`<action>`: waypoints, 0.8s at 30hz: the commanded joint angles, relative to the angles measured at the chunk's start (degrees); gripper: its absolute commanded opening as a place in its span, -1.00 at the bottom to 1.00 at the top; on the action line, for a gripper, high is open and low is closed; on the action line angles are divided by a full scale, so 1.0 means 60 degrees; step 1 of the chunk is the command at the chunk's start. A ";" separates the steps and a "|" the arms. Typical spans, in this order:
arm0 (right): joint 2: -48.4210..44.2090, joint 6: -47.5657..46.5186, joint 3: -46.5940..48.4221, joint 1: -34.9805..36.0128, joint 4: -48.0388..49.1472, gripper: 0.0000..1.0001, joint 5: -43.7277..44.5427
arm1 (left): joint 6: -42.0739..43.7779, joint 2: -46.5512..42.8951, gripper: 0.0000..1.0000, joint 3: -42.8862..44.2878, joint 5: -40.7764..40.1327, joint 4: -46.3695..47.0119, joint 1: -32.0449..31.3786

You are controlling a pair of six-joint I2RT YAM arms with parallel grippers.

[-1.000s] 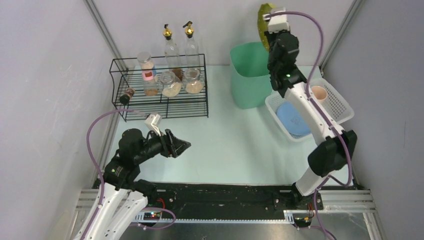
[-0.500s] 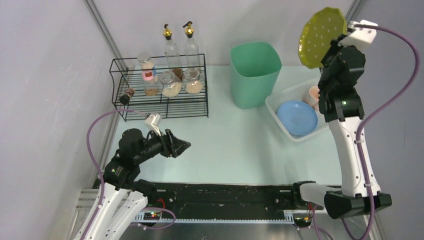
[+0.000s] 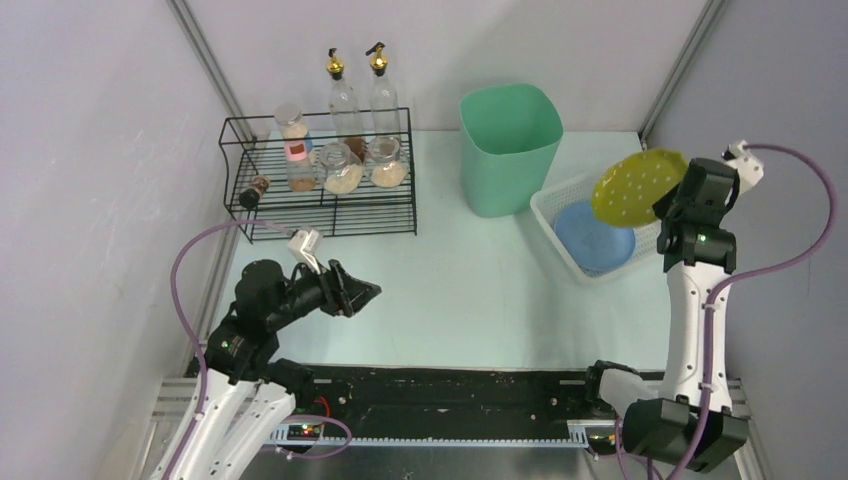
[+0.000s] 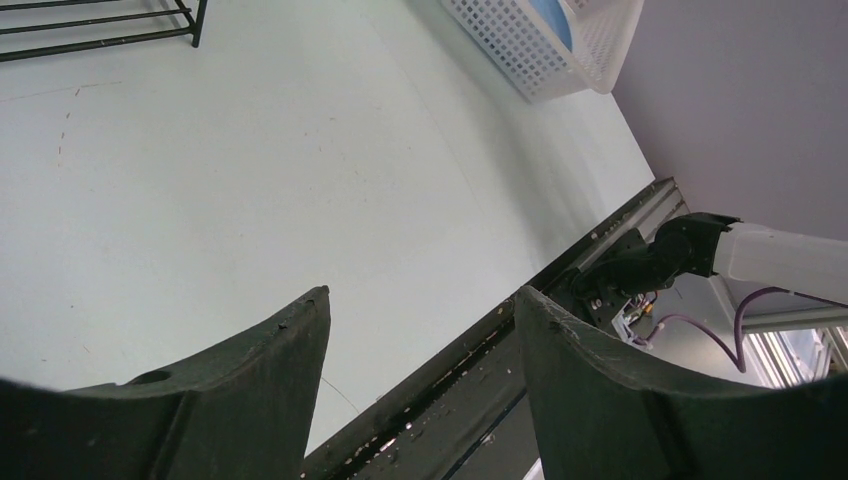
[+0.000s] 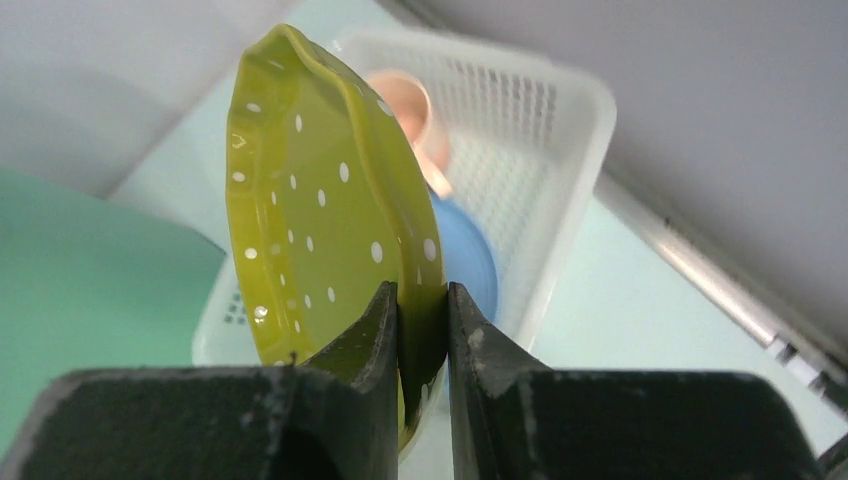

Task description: Clear the kitchen counter

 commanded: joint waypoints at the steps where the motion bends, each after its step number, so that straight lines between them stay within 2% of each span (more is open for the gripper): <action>1: -0.0528 0.1754 -0.0889 -0.0706 0.1210 -1.00 -0.1623 | 0.0107 -0.0219 0.43 -0.0071 -0.0043 0.0140 -0.0116; 11: 0.0164 0.2996 -0.2540 -0.1205 0.1985 -1.00 -0.2290 | 0.0081 -0.0371 0.43 -0.0071 -0.0220 0.0140 -0.0386; 24: 0.1337 0.3747 -0.2792 -0.1237 0.3068 -1.00 -0.2209 | 0.0092 -0.0395 0.43 -0.0077 -0.0263 0.0146 -0.0415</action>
